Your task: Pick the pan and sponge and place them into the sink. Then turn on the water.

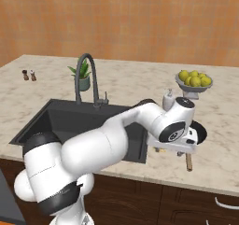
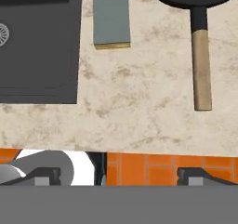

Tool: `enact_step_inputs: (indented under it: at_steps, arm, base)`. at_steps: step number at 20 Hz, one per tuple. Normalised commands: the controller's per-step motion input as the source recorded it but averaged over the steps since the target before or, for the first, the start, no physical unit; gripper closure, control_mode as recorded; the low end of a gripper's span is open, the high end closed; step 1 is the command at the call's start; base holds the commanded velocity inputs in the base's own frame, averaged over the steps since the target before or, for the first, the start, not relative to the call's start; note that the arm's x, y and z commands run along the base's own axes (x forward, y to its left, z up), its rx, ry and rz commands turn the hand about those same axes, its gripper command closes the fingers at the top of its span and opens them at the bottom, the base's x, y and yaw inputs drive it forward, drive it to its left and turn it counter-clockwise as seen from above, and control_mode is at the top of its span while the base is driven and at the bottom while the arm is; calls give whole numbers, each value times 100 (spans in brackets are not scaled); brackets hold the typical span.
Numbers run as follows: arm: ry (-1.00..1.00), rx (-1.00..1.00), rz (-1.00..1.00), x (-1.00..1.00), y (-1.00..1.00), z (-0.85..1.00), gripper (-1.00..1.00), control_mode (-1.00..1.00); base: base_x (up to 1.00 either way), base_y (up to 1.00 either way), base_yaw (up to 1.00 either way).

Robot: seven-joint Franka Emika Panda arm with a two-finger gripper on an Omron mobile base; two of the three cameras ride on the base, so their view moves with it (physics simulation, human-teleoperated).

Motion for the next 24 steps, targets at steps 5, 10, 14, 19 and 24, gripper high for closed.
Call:
enact_step_inputs:
  at_steps: [5,10,14,19,24]
  arm:
    - [1,-1,0,16,-36,-32,-100,-100]
    - [4,-3,0,34,-20,-27,-100,-100]
    - [3,0,0,39,-30,-20,-100,-100]
    - [4,0,0,34,-33,-17,-100,-100]
    - [6,0,0,33,-24,-15,-100,-100]
  base:
    - [0,0,0]
    - [0,0,0]
    - [0,0,0]
    - [0,0,0]
    - [0,0,0]
